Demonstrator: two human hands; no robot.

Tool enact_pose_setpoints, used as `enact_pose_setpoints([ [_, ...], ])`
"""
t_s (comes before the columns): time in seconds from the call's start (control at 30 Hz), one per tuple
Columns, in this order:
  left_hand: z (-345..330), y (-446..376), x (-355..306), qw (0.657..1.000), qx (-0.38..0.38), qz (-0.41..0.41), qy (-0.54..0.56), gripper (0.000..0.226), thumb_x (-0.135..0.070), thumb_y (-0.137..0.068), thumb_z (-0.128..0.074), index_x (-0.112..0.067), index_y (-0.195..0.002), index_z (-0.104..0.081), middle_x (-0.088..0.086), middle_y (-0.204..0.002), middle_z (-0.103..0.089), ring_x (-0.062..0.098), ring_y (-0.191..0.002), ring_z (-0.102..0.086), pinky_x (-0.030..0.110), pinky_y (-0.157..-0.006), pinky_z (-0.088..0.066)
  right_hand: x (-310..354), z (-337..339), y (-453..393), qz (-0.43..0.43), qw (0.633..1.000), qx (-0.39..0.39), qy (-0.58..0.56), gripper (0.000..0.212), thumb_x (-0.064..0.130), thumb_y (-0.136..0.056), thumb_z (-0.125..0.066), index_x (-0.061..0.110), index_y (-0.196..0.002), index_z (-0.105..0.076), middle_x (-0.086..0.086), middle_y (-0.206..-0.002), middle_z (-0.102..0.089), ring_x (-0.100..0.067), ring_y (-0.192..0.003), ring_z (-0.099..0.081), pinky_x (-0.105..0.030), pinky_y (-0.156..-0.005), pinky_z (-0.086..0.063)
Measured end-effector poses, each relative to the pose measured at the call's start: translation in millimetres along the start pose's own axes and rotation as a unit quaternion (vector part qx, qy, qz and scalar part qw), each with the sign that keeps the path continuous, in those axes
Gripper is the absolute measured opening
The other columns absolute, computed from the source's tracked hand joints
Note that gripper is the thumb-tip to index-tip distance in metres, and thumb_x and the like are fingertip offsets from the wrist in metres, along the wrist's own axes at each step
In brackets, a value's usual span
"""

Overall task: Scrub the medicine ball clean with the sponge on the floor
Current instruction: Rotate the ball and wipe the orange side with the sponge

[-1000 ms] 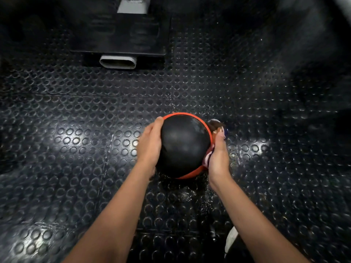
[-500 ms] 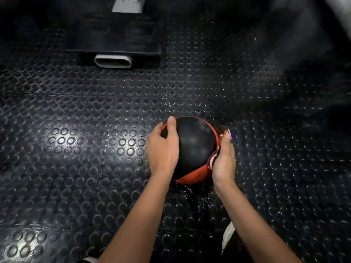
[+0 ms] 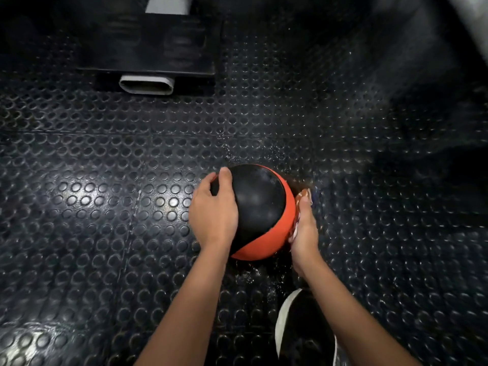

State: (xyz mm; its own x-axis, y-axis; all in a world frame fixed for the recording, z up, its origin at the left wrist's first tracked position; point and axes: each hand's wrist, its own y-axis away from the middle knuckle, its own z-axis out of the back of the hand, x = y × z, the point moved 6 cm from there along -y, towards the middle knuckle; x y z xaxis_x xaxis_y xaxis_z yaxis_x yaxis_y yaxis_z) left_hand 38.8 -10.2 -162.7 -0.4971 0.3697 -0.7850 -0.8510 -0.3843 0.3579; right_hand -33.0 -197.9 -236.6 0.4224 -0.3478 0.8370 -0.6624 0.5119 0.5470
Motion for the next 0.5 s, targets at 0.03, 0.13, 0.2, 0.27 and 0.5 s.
enact_pose_setpoints([
  [0.03,0.1,-5.2,-1.3,1.000,0.011,0.004,0.003,0.057,-0.071,-0.098,-0.044,-0.033,-0.133,-0.069,-0.005,-0.130,-0.070,0.023,-0.123,-0.062,0.043,-0.106,-0.046,0.4,-2.0,-2.7,-0.025,1.000,0.006,-0.014,0.039,0.051,-0.108,-0.043,0.026,-0.105,-0.073,0.008,-0.102,-0.078,-0.009,-0.101,-0.070,-0.034,-0.108,-0.050],
  [0.13,4.5,-16.9,-2.0,0.999,0.035,0.021,0.022,0.052,-0.067,-0.101,-0.045,-0.031,-0.125,-0.072,-0.004,-0.118,-0.070,0.024,-0.112,-0.061,0.038,-0.092,-0.043,6.5,-13.2,-2.7,-0.072,0.997,0.005,-0.041,0.036,0.040,-0.109,-0.047,0.020,-0.096,-0.074,0.014,-0.074,-0.075,-0.008,-0.075,-0.068,-0.033,-0.086,-0.052],
  [0.2,8.3,-25.8,-0.9,0.998,0.045,0.026,0.020,0.052,-0.065,-0.103,-0.043,-0.026,-0.121,-0.073,-0.002,-0.113,-0.067,0.024,-0.108,-0.058,0.035,-0.087,-0.037,17.5,-21.3,4.1,-0.024,0.999,-0.014,-0.040,0.034,0.041,-0.107,-0.050,0.018,-0.111,-0.074,0.019,-0.089,-0.072,-0.005,-0.087,-0.065,-0.028,-0.087,-0.049],
  [0.27,11.6,-32.3,3.7,0.997,0.054,0.041,0.040,0.053,-0.066,-0.101,-0.044,-0.024,-0.111,-0.075,-0.003,-0.106,-0.068,0.025,-0.106,-0.060,0.039,-0.089,-0.043,31.2,-29.0,18.6,0.077,0.997,0.000,0.024,0.037,0.050,-0.105,-0.047,0.030,-0.128,-0.068,0.021,-0.120,-0.068,-0.001,-0.116,-0.061,-0.022,-0.104,-0.044],
  [0.5,15.1,-30.3,12.6,0.988,0.083,0.069,0.111,0.059,-0.073,-0.084,-0.054,-0.022,-0.101,-0.078,-0.001,-0.102,-0.074,0.026,-0.104,-0.069,0.041,-0.086,-0.052,19.8,-28.6,5.2,-0.084,0.995,0.052,0.006,0.034,0.042,-0.110,-0.042,0.028,-0.098,-0.072,0.003,-0.085,-0.080,-0.023,-0.090,-0.072,-0.033,-0.089,-0.054],
])
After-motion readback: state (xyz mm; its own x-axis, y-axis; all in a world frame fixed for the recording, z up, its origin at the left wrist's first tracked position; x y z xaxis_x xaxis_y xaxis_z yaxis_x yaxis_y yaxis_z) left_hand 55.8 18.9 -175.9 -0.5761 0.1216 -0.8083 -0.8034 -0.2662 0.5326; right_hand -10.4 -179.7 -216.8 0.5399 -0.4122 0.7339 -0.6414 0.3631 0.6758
